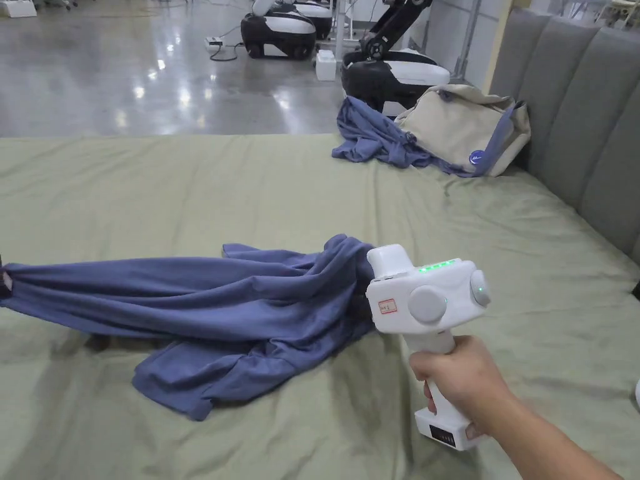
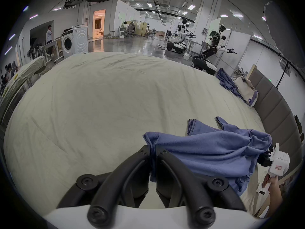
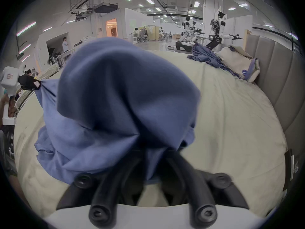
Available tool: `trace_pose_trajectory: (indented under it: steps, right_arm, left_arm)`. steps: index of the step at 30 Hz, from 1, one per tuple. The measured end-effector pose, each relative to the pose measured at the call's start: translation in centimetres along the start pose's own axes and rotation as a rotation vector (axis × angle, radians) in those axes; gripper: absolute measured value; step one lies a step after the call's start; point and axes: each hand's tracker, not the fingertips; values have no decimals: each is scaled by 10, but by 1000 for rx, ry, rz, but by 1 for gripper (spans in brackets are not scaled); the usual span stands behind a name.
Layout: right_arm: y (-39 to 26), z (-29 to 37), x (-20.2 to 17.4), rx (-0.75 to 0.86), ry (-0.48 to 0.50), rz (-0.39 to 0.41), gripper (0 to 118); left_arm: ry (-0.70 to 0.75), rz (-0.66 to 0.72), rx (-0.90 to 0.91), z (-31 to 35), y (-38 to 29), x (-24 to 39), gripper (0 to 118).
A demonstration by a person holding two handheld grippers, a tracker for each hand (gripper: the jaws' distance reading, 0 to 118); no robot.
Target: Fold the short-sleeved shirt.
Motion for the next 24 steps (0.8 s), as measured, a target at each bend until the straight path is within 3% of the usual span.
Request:
trace_pose_trajectory:
  steps: [6, 12, 20, 23, 24]
  right_arm:
    - [2, 24, 16, 63, 59, -129, 8]
    - [53, 107, 25, 211, 105, -138, 8]
    - [158, 245, 12, 353, 67, -23, 8]
    - [197, 300, -1, 406, 10, 88, 8]
    - [210, 320, -4, 420, 13, 91, 8]
  left_arm:
    - [-26, 35, 35, 14, 6, 1, 7]
    - [-98, 38, 157, 71, 36, 17, 7]
    - [-179, 38, 371, 195, 118, 36, 7]
    - [-164, 5, 462, 255, 146, 49, 7]
    - [-157, -8, 501, 276, 156, 53, 7]
